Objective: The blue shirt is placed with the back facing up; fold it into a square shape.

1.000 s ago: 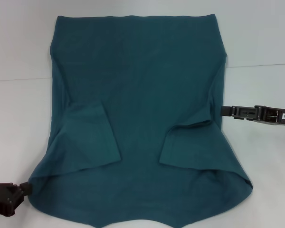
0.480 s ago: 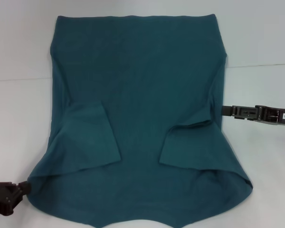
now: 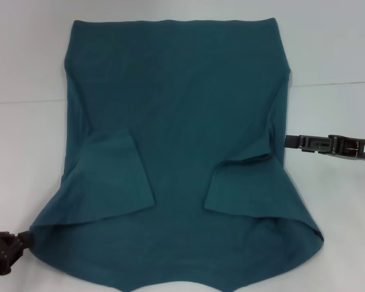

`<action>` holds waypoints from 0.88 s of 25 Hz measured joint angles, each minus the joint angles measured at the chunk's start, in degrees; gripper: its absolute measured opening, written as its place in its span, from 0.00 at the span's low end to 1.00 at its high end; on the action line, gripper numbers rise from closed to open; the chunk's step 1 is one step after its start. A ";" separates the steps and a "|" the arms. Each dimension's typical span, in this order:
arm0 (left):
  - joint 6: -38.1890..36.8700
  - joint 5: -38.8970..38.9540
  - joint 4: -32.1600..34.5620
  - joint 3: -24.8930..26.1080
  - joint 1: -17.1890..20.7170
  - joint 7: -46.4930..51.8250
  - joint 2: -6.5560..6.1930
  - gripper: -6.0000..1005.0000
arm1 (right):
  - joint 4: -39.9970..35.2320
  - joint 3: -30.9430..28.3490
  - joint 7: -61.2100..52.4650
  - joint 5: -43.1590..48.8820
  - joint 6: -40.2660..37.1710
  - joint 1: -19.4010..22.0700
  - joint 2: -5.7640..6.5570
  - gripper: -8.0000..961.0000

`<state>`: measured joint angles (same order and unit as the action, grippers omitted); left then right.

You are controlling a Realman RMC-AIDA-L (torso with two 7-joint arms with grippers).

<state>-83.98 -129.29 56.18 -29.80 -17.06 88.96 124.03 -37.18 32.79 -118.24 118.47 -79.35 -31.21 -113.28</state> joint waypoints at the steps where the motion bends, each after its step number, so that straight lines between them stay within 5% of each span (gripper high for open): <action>1: -0.17 0.00 0.02 0.00 -0.04 0.00 -0.02 0.00 | 0.00 0.01 -0.02 0.05 0.06 0.02 0.00 0.86; 5: -0.22 0.00 -0.11 -0.25 -0.23 0.00 0.00 0.00 | 0.65 0.38 -0.43 0.43 0.32 0.23 0.26 0.86; 13: -0.29 0.17 -0.47 -0.28 -0.42 -0.01 0.07 0.00 | 3.88 0.57 -4.05 4.04 0.04 1.22 2.68 0.85; 22: 0.17 0.10 -0.72 -0.25 -1.25 -0.01 0.07 0.00 | 7.41 0.70 -4.44 8.59 5.04 -1.01 1.59 0.84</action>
<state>-83.80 -129.19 55.45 -30.06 -18.32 88.94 124.10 -29.77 33.50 -122.69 127.06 -74.30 -32.22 -111.70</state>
